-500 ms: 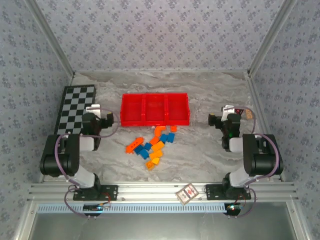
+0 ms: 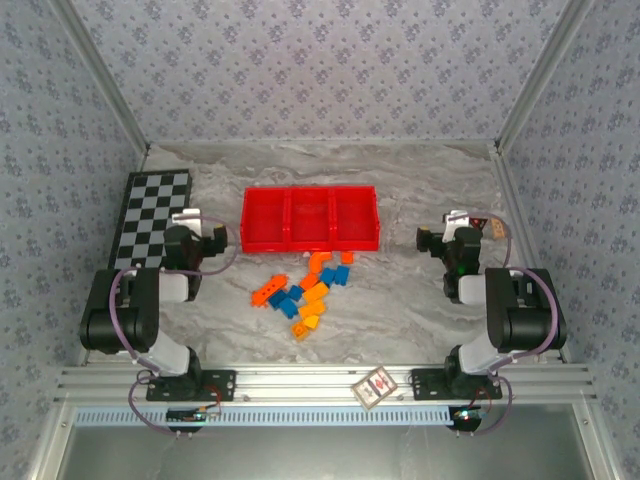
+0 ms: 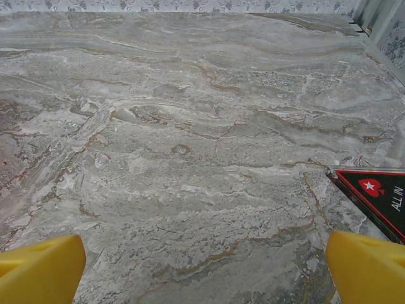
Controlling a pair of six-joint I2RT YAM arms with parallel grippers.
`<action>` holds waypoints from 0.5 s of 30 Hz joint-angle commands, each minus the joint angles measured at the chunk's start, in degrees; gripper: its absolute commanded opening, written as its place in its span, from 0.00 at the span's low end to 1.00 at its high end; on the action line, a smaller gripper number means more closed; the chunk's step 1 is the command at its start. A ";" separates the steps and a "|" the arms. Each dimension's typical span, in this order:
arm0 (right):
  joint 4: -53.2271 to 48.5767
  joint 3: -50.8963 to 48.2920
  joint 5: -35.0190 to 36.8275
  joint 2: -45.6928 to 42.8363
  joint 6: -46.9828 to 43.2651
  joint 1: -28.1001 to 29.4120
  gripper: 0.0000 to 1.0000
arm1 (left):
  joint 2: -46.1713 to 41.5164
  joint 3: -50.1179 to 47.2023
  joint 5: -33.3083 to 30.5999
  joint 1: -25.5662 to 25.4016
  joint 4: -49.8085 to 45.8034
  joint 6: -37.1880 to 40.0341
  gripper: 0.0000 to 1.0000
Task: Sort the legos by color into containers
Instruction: Pick up the lego from the center of the table.
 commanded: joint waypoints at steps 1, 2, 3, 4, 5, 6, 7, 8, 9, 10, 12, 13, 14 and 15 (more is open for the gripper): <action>-0.19 1.14 -0.26 0.39 0.37 -0.11 1.00 | 0.10 0.99 0.85 0.33 -0.20 -0.39 1.00; -0.17 1.15 -0.29 0.42 0.37 -0.11 1.00 | 0.12 0.99 0.83 0.39 -0.20 -0.37 1.00; -0.17 1.20 -0.32 0.40 0.37 -0.06 1.00 | 0.11 0.99 0.85 0.32 -0.20 -0.36 1.00; -0.17 1.18 -0.37 0.44 0.43 -0.15 1.00 | 0.15 0.99 0.91 0.33 -0.24 -0.39 1.00; -0.24 1.13 -0.42 0.44 0.51 -0.17 1.00 | 0.11 0.99 0.97 0.47 -0.20 -0.44 1.00; -0.30 1.13 -0.63 0.45 0.63 -0.28 1.00 | 0.12 0.99 1.22 0.55 -0.20 -0.49 1.00; -0.43 1.19 -1.10 0.45 0.96 -0.39 1.00 | 0.10 0.99 1.67 0.87 -0.20 -0.73 1.00; -0.35 1.26 -1.26 0.45 0.95 -0.61 1.00 | 0.10 0.99 1.86 0.94 -0.20 -0.74 1.00; -0.45 1.28 -1.00 0.45 0.82 -0.67 1.00 | 0.11 0.97 1.82 1.00 -0.18 -0.72 1.00; -0.37 1.21 -0.94 0.37 0.81 -0.61 1.00 | 0.10 0.99 1.75 0.88 -0.20 -0.66 1.00; -0.34 1.27 -1.04 0.45 0.84 -0.61 1.00 | 0.10 0.98 1.28 0.67 -0.20 -0.48 1.00; -0.37 1.26 -1.04 0.45 0.81 -0.63 1.00 | 0.10 0.99 0.85 0.49 -0.20 -0.35 1.00; -0.35 1.19 -1.14 0.50 0.90 -0.71 1.00 | 0.10 0.90 0.38 0.18 -0.12 -0.22 1.00; -0.35 1.19 -1.48 0.45 0.99 -0.74 1.00 | 0.06 0.68 -0.20 -0.02 0.19 -0.06 0.99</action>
